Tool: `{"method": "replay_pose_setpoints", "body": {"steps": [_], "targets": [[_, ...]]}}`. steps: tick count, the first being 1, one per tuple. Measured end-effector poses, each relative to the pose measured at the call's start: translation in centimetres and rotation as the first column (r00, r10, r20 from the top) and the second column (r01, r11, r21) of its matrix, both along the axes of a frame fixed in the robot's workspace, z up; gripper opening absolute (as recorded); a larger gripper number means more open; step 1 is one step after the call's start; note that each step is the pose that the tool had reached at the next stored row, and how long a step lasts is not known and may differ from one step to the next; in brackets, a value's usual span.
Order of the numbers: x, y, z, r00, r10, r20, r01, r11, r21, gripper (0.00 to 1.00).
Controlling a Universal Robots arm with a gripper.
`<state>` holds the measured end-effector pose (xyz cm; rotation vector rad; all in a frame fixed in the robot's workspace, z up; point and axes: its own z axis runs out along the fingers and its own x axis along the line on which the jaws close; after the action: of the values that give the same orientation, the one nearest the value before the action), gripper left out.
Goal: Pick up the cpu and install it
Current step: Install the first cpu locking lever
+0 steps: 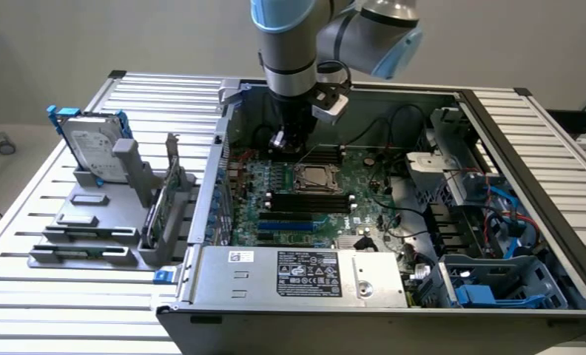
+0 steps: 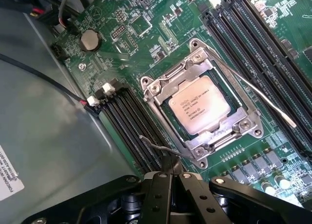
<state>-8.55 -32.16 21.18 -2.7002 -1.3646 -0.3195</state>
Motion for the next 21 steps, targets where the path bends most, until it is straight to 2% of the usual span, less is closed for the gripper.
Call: {"method": "replay_pose_setpoints", "body": {"steps": [2,7,12,15,21], "targets": [[0.00,-0.01,-0.01,1.0000,-0.001,0.0001,0.001,1.0000,-0.0035,0.11],[0.00,-0.05,-0.16,1.0000,-0.004,0.0001,0.004,0.9998,-0.0195,0.11],[0.01,-0.05,-0.30,1.0000,-0.004,0.0002,0.004,0.9996,-0.0291,0.11],[0.09,-0.06,-0.39,1.0000,-0.004,0.0003,0.004,0.9995,-0.0323,0.11],[0.35,-0.06,-0.76,1.0000,-0.004,0.0011,0.004,0.9994,-0.0329,0.11]]}}
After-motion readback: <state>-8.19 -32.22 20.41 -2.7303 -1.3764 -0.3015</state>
